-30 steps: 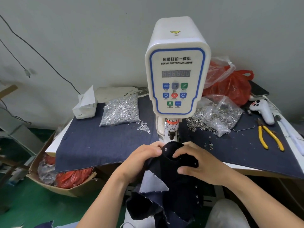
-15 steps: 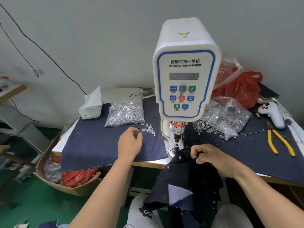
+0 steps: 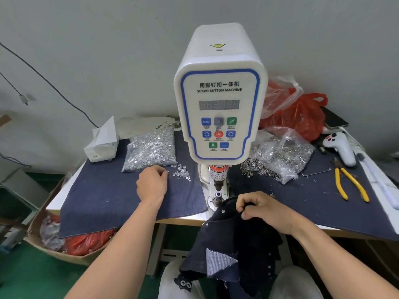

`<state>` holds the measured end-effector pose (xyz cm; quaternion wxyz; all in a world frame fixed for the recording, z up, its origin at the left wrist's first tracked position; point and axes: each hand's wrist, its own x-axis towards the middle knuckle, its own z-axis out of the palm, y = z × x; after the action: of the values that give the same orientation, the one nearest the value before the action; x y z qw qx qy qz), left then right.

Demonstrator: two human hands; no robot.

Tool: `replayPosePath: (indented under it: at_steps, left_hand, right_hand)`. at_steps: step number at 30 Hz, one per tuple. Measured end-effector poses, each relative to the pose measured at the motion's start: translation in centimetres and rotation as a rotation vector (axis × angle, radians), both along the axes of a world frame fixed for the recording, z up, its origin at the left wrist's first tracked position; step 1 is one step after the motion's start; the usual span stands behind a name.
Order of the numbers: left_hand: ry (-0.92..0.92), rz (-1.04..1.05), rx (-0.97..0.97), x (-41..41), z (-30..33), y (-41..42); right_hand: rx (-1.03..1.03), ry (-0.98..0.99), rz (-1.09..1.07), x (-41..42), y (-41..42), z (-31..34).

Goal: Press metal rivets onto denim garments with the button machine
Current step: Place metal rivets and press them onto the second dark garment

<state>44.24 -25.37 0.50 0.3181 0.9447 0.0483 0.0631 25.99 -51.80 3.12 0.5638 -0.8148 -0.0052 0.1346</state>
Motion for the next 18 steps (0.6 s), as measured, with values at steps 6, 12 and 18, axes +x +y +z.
replayPosePath:
  at_steps: [6,12,18]
  left_hand:
    - [-0.072,-0.149,-0.225,-2.1,1.4,0.1]
    - [-0.005,-0.518,-0.300,-7.3,2.8,-2.2]
    - [-0.016,-0.631,-0.162,-9.6,3.5,-4.2]
  right_hand:
    - [-0.002,0.005,-0.008,0.1,-0.1,-0.4]
    - [0.003,-0.005,-0.016,0.1,-0.1,-0.7]
    - [0.004,0.002,-0.029,-0.2,0.0,-0.7]
